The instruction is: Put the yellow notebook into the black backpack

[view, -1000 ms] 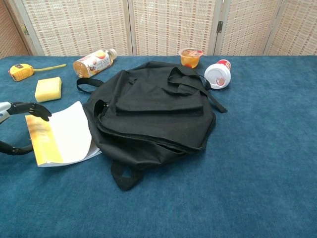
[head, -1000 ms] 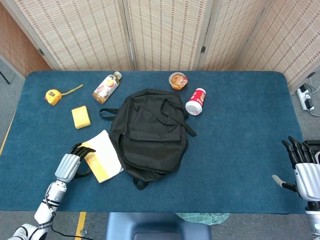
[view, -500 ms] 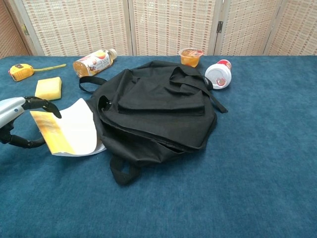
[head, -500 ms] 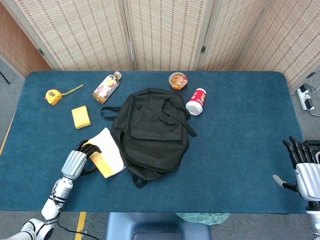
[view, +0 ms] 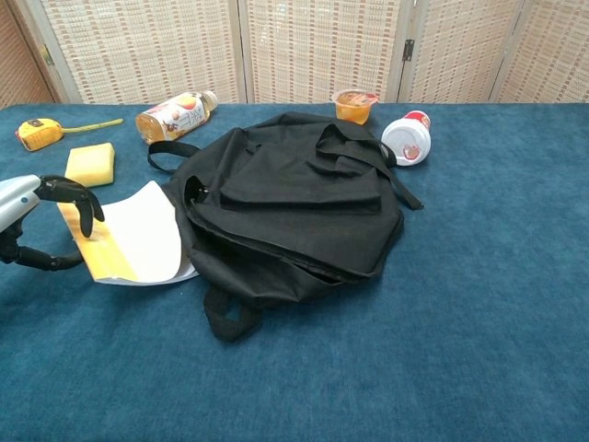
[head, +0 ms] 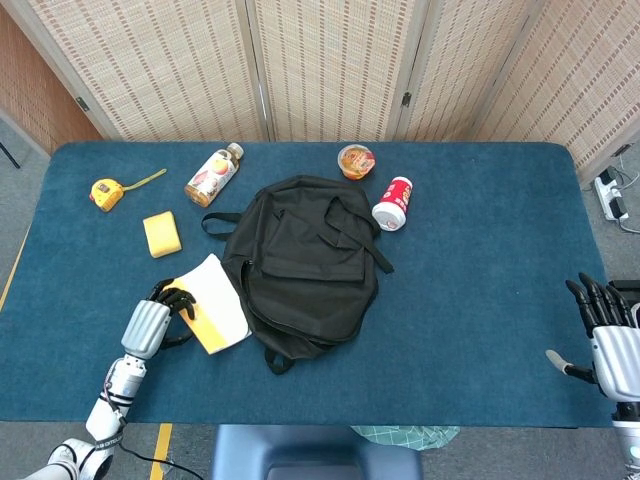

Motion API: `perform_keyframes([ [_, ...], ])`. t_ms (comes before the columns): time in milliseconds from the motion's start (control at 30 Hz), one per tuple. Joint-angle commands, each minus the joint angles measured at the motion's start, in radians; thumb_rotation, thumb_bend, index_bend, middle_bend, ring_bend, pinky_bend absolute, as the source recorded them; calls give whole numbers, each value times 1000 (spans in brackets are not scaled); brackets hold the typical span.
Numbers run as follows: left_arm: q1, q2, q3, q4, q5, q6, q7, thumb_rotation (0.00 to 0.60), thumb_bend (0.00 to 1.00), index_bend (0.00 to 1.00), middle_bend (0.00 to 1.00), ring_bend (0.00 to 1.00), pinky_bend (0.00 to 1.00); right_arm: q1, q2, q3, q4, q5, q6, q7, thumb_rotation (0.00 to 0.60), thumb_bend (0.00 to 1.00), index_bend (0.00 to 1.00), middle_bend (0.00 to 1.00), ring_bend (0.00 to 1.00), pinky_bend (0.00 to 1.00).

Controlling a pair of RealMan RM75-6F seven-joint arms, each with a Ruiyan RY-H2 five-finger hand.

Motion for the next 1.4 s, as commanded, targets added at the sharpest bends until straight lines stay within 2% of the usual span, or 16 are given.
perform_keyframes([
  [33, 1, -3, 3, 5, 1, 2, -3, 600, 361, 632, 452, 354, 190, -1, 0, 0, -1, -1, 1, 0, 600, 69, 0, 38, 49, 25],
  [433, 10, -12, 13, 31, 3, 21, -6, 600, 484, 642, 465, 359, 190, 1, 4, -1, -6, -12, 5, -1, 600, 71, 0, 38, 53, 25],
  [633, 32, 4, 16, 44, 15, 88, 12, 600, 537, 659, 482, 373, 196, 16, 5, -2, -20, -42, 1, -3, 600, 69, 0, 38, 60, 25],
  [767, 54, 23, 22, 49, 29, 152, 37, 600, 538, 666, 494, 380, 197, 50, 3, -16, -43, -107, -27, 45, 600, 70, 7, 59, 86, 25],
  [833, 62, 30, 23, 47, 35, 179, 44, 600, 541, 670, 498, 383, 197, 73, 1, -26, -54, -137, -55, 56, 600, 99, 22, 66, 93, 25],
  [1000, 75, 54, 17, 40, 44, 245, 56, 600, 549, 676, 506, 390, 197, 155, -37, -33, -90, -197, -149, 50, 600, 262, 82, 94, 109, 25],
  [1200, 81, 81, -4, 23, 44, 308, 56, 600, 547, 677, 508, 391, 197, 273, -121, -17, -133, -193, -312, 13, 600, 276, 128, 113, 113, 26],
  [1400, 79, 105, -11, 2, 63, 366, 74, 600, 545, 682, 510, 392, 197, 387, -230, 27, -153, -102, -473, -37, 600, 271, 174, 126, 118, 25],
])
